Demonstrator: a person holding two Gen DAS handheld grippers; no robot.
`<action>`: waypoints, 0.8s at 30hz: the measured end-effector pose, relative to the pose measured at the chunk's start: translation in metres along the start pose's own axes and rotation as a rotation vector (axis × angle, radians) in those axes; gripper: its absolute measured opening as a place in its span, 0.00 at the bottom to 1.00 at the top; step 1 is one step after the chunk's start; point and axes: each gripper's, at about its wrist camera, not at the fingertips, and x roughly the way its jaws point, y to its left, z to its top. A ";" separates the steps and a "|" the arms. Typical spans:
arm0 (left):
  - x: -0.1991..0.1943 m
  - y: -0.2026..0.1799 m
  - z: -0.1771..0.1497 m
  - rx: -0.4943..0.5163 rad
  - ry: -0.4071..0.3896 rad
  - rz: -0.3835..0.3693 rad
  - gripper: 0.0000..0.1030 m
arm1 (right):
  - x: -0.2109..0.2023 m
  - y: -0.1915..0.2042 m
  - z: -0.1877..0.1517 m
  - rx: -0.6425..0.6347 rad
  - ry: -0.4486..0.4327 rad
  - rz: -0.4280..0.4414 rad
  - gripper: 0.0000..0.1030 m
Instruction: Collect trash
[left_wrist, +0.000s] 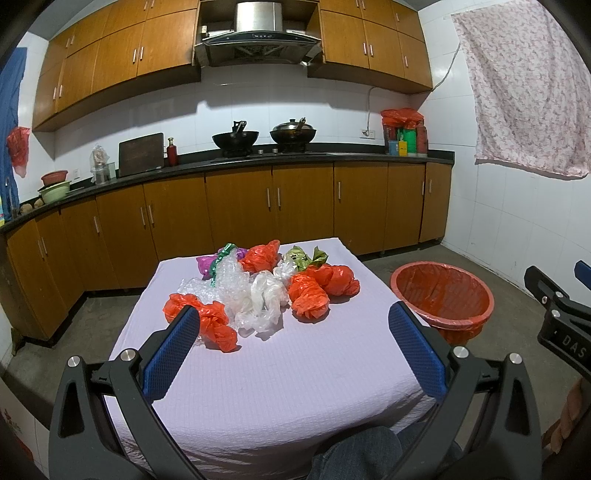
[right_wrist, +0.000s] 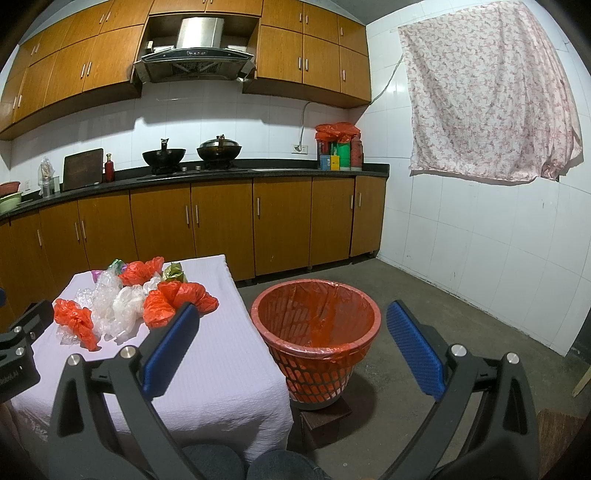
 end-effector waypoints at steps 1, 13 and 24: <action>0.000 0.000 0.000 0.000 0.000 0.000 0.98 | 0.000 0.000 0.000 0.000 0.000 0.000 0.96; 0.009 -0.002 -0.008 -0.013 0.046 0.032 0.98 | 0.015 -0.002 -0.002 0.031 0.049 0.026 0.96; 0.054 0.068 -0.030 -0.105 0.162 0.152 0.98 | 0.065 0.020 -0.008 0.036 0.154 0.153 0.96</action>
